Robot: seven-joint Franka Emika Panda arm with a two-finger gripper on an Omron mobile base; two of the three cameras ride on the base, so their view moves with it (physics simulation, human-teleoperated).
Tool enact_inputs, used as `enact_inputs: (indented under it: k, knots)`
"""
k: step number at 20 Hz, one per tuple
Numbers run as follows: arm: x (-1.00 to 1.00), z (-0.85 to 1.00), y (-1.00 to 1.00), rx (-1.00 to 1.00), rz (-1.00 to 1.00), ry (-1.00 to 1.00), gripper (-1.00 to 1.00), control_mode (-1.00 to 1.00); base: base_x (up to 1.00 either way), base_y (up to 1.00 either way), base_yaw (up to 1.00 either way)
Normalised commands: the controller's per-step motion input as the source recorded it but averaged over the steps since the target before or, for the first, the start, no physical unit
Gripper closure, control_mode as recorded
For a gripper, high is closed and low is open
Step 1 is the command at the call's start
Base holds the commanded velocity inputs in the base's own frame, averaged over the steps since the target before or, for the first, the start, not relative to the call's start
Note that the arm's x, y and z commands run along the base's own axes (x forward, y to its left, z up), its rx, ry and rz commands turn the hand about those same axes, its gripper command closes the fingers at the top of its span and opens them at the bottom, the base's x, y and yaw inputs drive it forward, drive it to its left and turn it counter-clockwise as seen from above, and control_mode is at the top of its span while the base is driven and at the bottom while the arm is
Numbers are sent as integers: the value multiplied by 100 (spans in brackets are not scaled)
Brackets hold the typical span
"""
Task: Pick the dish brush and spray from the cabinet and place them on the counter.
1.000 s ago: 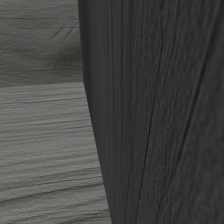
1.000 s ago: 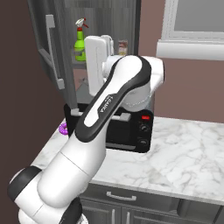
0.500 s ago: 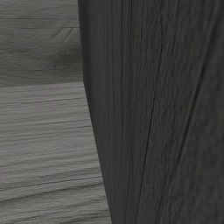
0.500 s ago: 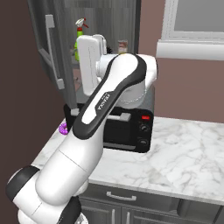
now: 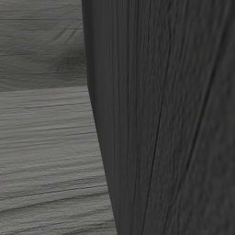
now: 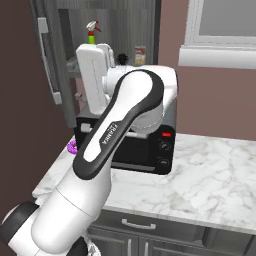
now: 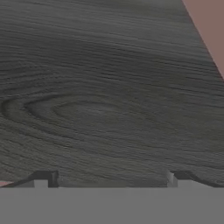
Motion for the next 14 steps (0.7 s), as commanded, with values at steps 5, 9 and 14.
enact_inputs:
  k: [5, 9, 14]
  knots:
    - [7, -4, 28, 0, 0, -8, -100, -100, 0, 0, 0]
    - [3, -1, 44, -2, 0, -9, -100, -100, 0, 0, 0]
    - [0, 0, 46, -3, 0, -9, -100, -100, 0, 0, 0]
